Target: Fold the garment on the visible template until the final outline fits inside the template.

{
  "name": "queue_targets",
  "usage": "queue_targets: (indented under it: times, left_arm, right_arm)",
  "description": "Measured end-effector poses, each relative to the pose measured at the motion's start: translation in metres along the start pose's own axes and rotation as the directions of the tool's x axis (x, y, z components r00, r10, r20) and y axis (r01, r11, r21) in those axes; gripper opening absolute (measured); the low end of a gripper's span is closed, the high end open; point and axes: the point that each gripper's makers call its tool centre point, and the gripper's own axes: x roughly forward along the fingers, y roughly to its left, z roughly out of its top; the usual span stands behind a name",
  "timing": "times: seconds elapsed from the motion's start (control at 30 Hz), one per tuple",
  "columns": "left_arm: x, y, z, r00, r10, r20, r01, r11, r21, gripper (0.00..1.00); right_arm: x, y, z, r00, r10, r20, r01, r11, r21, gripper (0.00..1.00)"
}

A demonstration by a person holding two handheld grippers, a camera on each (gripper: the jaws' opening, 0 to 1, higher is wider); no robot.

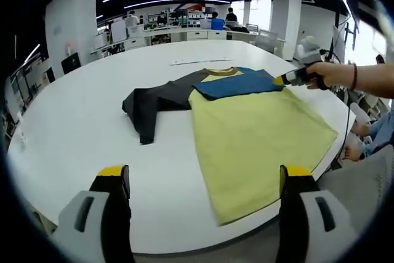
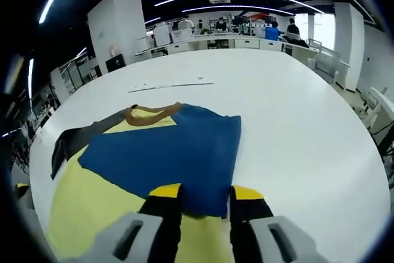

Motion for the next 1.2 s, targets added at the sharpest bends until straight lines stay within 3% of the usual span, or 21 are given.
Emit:
queue_targets:
  times: [0.57, 0.77, 0.9, 1.2]
  left_arm:
    - [0.001, 0.002, -0.001, 1.000, 0.000, -0.002, 0.000, 1.000, -0.002, 0.99]
    - [0.000, 0.002, -0.004, 1.000, 0.000, -0.009, 0.000, 1.000, -0.005, 0.99]
    - [0.000, 0.002, -0.004, 1.000, -0.001, -0.010, 0.000, 1.000, -0.005, 0.99]
    - [0.000, 0.003, 0.000, 1.000, 0.000, -0.007, 0.000, 1.000, 0.001, 0.99]
  right_arm:
    - [-0.008, -0.004, -0.018, 0.998, -0.040, -0.041, 0.042, 0.998, 0.053, 0.12]
    - [-0.010, -0.003, -0.019, 0.999, -0.045, -0.018, 0.047, 0.996, 0.077, 0.09]
    - [-0.011, 0.002, -0.019, 1.000, -0.024, -0.015, 0.025, 0.996, 0.086, 0.03]
    - [-0.012, 0.003, -0.016, 1.000, 0.010, -0.005, -0.009, 0.998, 0.058, 0.01]
